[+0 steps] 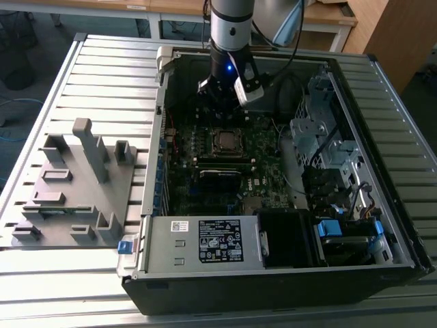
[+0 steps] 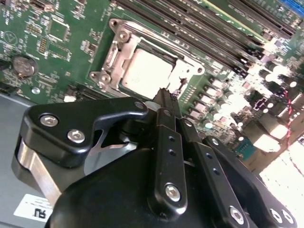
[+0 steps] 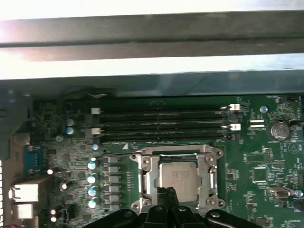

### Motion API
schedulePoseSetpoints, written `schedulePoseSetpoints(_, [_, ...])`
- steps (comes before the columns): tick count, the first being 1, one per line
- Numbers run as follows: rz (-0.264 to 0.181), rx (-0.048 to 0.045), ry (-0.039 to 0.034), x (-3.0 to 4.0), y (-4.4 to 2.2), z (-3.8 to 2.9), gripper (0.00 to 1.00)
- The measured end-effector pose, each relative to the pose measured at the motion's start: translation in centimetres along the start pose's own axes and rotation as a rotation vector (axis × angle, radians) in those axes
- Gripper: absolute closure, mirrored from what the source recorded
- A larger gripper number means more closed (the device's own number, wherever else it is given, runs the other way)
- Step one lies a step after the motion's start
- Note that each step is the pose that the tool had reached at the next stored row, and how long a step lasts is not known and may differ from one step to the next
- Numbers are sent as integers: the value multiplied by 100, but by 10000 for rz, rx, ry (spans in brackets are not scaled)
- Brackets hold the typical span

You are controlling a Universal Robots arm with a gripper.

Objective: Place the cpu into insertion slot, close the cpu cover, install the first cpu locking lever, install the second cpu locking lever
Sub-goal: 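Install the first cpu locking lever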

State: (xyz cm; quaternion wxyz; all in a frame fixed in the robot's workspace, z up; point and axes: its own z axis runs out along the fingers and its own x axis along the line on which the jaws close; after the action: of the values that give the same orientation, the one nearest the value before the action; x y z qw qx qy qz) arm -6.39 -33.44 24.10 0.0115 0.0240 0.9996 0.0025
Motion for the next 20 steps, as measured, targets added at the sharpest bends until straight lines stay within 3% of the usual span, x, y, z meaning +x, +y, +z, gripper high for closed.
schedulePoseSetpoints(6, [-1,-13,-162,122,-6,-3,90])
schedulePoseSetpoints(11, [-2,-18,-168,125,-6,-24,90])
schedulePoseSetpoints(20, [-1,-28,-166,122,-5,-172,90])
